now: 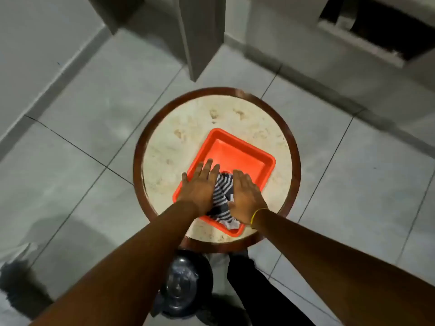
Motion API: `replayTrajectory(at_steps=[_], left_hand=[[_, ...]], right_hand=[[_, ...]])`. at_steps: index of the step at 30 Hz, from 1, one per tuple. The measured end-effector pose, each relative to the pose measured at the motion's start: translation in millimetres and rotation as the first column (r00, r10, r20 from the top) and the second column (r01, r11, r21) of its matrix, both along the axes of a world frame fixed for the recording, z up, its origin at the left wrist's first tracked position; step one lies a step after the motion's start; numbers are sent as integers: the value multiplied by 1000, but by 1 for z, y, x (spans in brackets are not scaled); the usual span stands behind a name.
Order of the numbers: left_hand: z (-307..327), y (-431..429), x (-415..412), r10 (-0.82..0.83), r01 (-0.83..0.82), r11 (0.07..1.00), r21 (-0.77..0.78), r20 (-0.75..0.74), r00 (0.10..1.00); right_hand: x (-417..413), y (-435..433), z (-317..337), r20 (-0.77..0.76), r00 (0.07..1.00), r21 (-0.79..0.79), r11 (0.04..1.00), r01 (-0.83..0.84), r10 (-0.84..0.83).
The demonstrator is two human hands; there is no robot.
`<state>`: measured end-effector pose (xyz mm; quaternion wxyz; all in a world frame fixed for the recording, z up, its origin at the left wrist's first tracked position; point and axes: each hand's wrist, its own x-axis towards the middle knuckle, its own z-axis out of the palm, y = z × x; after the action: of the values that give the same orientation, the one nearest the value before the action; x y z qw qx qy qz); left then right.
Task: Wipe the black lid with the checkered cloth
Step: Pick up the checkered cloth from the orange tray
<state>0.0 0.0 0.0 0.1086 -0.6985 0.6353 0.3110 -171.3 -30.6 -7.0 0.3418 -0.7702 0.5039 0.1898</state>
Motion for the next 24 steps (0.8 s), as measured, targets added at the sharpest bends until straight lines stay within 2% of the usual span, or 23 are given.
replayTrajectory(at_steps=[1,4,8,11,15,18,21,24], left_hand=[[-19,-3,-3,-42,42,999,32,3,999],[-53,-10,-4,-107,107,994,20,-1,994],[-74,-14,-4,-228,238,966,-101,98,969],[-75,-16,-4,-265,273,958,-85,98,959],[-66,-12,-7,-293,296,954,-56,56,954],[-49,2,2,-237,238,955,-175,27,971],[-22,20,24,-96,84,932,-351,-15,995],[15,47,58,42,-57,904,-423,-45,998]], right_hand=[[3,0,-18,-12,999,-43,998,-40,40],[11,-2,-40,48,999,-131,991,-10,17],[21,-1,-63,1,1000,-255,967,8,-8],[22,-1,-70,-23,998,-200,979,48,-53],[12,-5,-65,-44,998,-225,973,-44,35],[20,-17,-37,-59,983,-277,943,-186,177],[40,-24,0,90,960,-348,912,-219,265],[74,-14,33,188,906,-516,823,-237,379]])
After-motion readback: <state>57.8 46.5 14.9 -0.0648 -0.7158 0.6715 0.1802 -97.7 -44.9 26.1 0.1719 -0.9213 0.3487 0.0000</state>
